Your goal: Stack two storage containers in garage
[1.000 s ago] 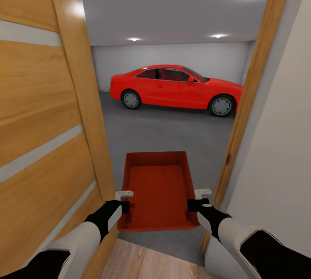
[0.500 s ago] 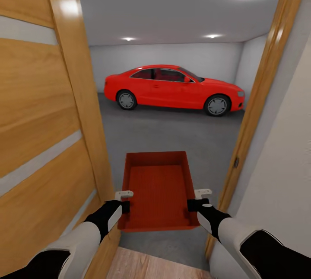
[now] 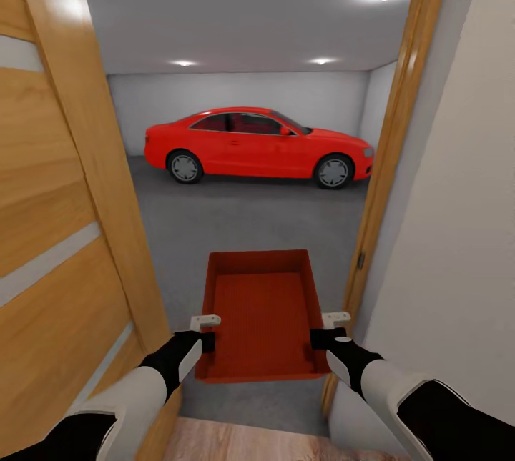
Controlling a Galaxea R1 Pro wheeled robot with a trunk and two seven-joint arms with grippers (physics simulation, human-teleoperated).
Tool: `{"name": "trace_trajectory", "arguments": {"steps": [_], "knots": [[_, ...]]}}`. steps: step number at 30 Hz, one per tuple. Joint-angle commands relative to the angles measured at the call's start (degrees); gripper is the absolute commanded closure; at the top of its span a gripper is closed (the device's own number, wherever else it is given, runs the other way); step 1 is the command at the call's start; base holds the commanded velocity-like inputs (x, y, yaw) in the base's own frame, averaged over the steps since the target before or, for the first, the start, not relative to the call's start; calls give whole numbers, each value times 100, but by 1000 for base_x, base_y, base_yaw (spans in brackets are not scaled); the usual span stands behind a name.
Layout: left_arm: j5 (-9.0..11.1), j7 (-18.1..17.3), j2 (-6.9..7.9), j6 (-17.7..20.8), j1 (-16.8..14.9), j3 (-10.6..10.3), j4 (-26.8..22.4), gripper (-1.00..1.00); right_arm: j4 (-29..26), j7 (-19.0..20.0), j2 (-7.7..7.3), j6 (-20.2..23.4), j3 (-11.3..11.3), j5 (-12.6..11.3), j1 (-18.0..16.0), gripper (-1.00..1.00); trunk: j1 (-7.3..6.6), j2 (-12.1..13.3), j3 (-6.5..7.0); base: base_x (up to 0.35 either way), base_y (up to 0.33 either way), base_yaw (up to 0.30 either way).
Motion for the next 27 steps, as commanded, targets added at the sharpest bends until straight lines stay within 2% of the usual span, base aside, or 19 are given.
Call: {"name": "trace_trajectory", "arguments": {"steps": [1,12,23,27], "knots": [[-178,86,4,0,0,-24,-33,100,90,-37,2,-34,-68,-117,-8,100,4,-14,-13,0,0,-136],[-174,80,4,12,-1,-24,-33,100,90,-37,2,-34,-69,-117,-8,100,4,-14,-13,100,229,-14],[-178,86,4,1,-4,-24,-36,100,90,-37,2,-34,-69,-117,-7,100,4,-14,-13,15,32,0],[-176,82,4,10,-5,-24,-37,100,90,-37,2,-34,-69,-117,-5,100,4,-14,-13,83,170,0]]}}
